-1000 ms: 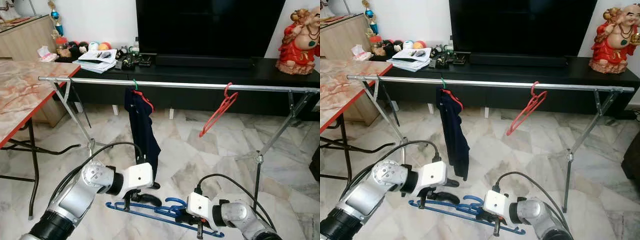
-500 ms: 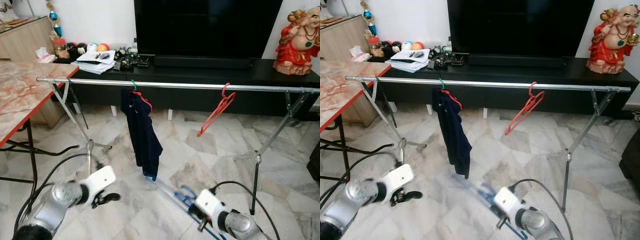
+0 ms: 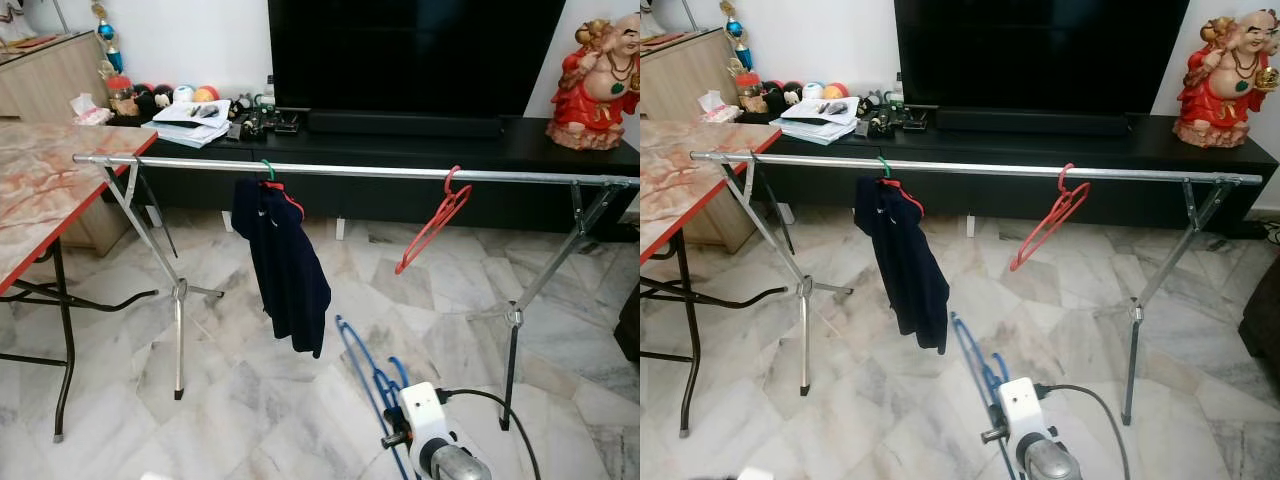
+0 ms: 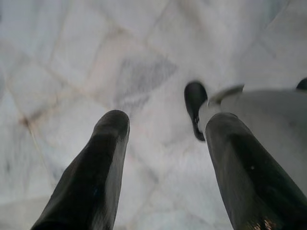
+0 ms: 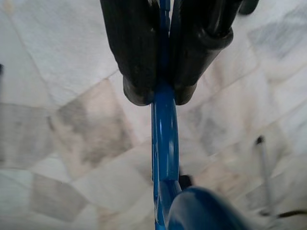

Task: Hang hanger

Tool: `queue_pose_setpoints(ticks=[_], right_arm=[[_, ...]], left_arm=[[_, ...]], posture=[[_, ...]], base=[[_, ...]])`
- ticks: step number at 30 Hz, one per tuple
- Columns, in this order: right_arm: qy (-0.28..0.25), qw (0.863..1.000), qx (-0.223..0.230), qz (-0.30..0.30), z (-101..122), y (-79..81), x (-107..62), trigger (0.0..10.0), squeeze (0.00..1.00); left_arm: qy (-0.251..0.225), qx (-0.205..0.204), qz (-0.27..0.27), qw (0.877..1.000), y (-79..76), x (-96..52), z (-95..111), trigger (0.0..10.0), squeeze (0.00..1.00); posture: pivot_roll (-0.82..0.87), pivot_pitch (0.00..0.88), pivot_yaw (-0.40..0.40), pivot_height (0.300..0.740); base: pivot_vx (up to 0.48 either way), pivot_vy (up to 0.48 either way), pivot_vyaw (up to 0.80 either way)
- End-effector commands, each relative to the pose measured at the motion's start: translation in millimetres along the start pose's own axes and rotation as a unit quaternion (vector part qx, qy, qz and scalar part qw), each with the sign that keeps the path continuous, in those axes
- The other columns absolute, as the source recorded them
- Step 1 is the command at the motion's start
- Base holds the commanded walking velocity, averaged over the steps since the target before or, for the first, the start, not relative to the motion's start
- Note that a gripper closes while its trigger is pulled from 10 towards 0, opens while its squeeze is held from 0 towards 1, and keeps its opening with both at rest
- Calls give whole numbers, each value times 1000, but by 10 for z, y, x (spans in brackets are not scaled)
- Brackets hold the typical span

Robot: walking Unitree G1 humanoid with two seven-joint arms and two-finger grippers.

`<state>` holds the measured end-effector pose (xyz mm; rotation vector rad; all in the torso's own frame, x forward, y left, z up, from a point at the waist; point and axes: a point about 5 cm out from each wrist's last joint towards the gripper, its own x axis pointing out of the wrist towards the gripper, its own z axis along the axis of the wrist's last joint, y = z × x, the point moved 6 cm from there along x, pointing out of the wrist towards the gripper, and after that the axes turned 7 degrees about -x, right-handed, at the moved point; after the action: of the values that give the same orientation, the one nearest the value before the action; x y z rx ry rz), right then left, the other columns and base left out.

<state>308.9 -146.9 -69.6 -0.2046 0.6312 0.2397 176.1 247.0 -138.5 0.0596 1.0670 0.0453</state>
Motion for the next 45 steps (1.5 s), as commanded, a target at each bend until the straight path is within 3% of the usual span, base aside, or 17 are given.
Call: queue_pose_setpoints(ticks=[1,8,10,25,39,45], right_arm=[[-9,1000,8,-16,85,-21,21,10000,0],[-9,1000,-9,15,64,158,26,10000,0],[-13,999,-11,28,80,207,29,10000,0],[-30,998,-49,-8,179,65,35,10000,0],[-65,995,-78,7,356,158,53,10000,0],[-72,995,-67,4,400,138,56,10000,0]], left_arm=[[13,-13,8,1000,8,-4,-91,10000,0],[16,-29,2,999,-129,24,-106,10000,0],[22,-14,3,1000,-143,32,-100,10000,0],[38,-11,10,999,-142,16,-234,10000,0],[42,-11,5,999,-126,18,-218,10000,0],[41,-10,4,999,-122,19,-204,10000,0]], posture=[[86,17,17,740],[95,12,17,740],[98,10,20,740],[91,0,37,740],[93,0,43,740],[93,0,44,740]], base=[[0,0,0],[0,0,0],[0,0,0],[250,0,0],[332,0,0],[334,0,0]])
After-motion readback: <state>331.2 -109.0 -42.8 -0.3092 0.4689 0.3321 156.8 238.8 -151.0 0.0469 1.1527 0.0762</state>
